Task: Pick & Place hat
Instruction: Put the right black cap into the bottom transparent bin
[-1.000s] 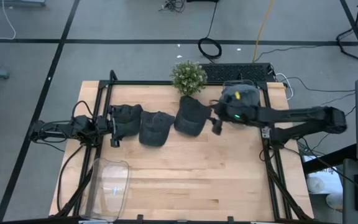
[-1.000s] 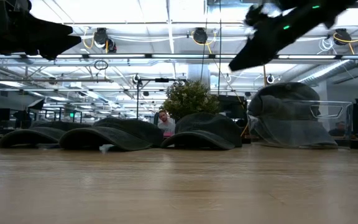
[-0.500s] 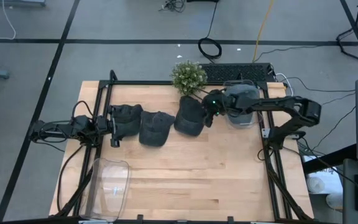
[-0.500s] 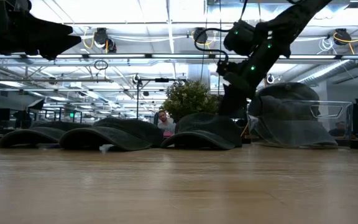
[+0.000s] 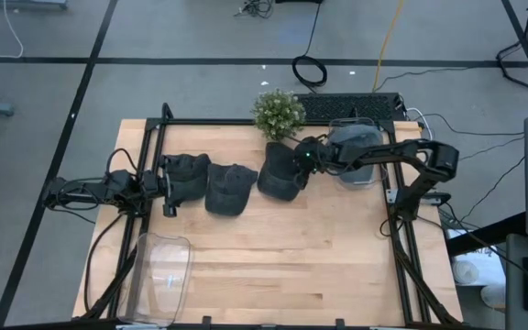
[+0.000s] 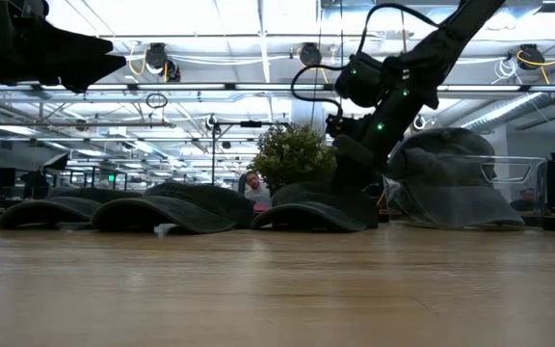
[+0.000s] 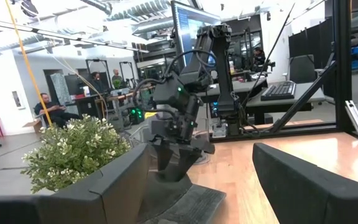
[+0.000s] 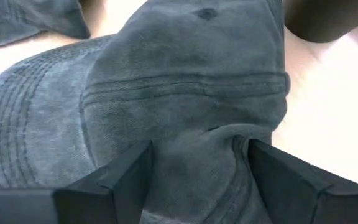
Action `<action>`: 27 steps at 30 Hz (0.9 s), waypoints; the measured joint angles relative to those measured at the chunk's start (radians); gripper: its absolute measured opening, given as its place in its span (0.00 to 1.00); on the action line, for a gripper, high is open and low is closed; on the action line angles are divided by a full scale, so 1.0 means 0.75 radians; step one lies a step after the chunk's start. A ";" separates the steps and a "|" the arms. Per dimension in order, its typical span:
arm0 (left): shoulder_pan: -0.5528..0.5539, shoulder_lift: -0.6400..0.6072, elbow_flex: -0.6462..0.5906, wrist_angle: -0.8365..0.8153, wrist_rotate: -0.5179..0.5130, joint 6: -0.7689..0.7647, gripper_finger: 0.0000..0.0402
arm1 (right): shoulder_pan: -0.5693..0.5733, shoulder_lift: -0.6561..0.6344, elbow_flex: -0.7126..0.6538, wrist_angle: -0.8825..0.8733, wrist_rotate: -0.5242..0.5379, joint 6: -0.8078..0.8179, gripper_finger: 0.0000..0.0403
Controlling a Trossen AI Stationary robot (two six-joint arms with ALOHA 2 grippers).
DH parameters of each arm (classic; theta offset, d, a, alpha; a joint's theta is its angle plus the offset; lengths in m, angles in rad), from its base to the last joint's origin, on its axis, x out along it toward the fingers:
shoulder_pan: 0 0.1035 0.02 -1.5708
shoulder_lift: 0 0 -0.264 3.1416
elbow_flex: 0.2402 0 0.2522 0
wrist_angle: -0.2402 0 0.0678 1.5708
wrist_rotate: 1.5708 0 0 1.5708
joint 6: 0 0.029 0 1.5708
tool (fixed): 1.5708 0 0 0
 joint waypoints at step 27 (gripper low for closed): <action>0.000 0.000 0.000 0.086 0.002 -0.005 0.73 | 0.240 -0.465 -0.001 0.133 0.032 -0.208 0.00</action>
